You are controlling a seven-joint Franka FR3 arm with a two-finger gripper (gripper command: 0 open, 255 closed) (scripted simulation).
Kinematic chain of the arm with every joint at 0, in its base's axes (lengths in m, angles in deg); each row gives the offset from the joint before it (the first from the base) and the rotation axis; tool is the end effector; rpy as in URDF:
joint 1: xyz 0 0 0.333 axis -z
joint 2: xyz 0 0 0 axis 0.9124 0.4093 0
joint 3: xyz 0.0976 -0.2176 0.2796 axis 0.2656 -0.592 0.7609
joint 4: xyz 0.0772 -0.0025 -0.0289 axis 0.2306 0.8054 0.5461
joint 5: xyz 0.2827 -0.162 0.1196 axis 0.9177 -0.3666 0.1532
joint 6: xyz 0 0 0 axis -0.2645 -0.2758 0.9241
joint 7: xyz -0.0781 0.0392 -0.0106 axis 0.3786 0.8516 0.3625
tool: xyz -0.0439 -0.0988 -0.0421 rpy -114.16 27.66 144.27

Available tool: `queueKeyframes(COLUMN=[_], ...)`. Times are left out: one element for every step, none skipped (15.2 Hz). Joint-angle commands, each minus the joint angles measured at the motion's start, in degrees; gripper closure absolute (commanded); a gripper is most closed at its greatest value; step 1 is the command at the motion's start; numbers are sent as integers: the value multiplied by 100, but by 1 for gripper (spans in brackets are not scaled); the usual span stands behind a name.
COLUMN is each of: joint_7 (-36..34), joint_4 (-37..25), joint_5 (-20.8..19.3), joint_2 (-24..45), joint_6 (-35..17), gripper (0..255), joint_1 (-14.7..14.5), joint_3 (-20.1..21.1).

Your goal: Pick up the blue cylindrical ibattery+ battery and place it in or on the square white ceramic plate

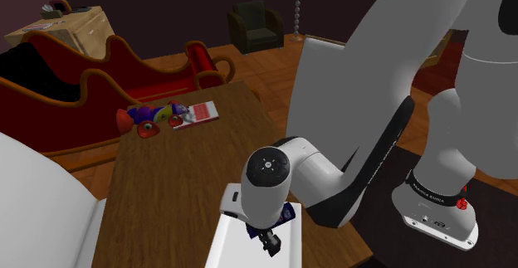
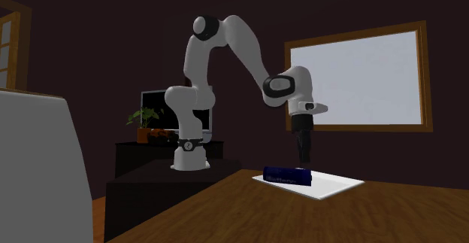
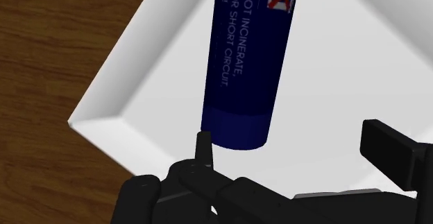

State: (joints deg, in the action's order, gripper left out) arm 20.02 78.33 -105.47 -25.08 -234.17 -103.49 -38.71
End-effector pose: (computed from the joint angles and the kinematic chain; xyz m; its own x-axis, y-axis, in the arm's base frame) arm 0.2813 0.4283 0.3133 0.2187 0.9756 0.0168 0.9597 -0.2182 0.1773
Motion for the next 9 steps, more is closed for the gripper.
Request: queueKeyframes(joint_7=[210,310,311,311,311,311,311,311,311], joint_4=[34,46,46,47,47,46,46,46,46], joint_5=[321,464,466,467,466,466,466,466,466], joint_2=[-318,-463,-464,-464,-464,-464,-464,-464,-464], joint_6=[250,363,362,362,362,362,362,362,362], gripper=[0,0,0,0,0,0,0,0,0], joint_1=[62,84,80,78,78,78,78,78,78], joint_3=[166,227,222,221,221,221,221,221,221])
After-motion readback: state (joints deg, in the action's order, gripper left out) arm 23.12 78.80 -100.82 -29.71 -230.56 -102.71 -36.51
